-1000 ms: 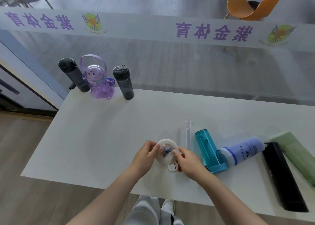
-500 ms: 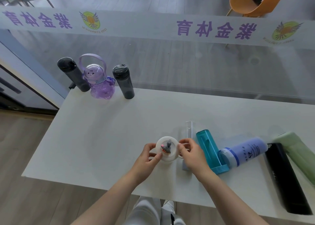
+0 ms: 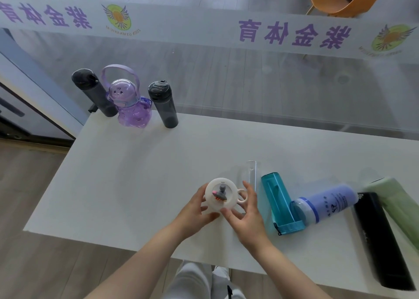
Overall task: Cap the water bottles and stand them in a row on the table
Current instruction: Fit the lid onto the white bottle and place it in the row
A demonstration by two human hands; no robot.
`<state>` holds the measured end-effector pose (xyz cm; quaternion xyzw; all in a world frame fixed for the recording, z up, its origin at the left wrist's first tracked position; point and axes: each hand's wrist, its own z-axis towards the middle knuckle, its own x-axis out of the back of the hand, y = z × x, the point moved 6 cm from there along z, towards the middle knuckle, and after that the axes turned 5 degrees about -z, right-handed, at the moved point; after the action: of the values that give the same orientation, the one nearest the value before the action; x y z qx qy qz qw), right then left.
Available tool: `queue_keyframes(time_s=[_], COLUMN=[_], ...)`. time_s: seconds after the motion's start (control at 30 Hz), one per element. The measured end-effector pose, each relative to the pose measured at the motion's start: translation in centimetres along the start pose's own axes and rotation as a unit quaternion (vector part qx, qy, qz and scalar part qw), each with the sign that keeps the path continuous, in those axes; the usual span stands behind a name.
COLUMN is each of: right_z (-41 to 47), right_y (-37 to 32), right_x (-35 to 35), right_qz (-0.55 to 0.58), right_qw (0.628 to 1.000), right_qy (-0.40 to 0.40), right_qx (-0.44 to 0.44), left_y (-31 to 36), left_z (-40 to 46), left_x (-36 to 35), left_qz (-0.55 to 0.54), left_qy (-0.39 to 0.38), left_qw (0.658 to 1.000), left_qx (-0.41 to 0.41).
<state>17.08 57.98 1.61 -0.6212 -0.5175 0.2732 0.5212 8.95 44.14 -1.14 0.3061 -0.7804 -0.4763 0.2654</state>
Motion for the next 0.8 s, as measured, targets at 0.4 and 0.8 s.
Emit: queue_keyframes(time_s=[0.4, 0.8], right_z=[8.0, 20.0], right_y=[-4.1, -9.1], right_x=[-1.3, -3.7], right_qz=[-0.034, -0.056], right_qw=[0.998, 0.995], right_qy=[-0.013, 0.007], right_qx=[0.049, 0.076], left_y=[3.1, 7.0], left_z=[7.0, 17.1], left_x=[3.7, 10.3], left_qz=[-0.038, -0.059], left_qy=[0.041, 0.034], left_qw=[0.998, 0.997], left_qx=[-0.020, -0.033])
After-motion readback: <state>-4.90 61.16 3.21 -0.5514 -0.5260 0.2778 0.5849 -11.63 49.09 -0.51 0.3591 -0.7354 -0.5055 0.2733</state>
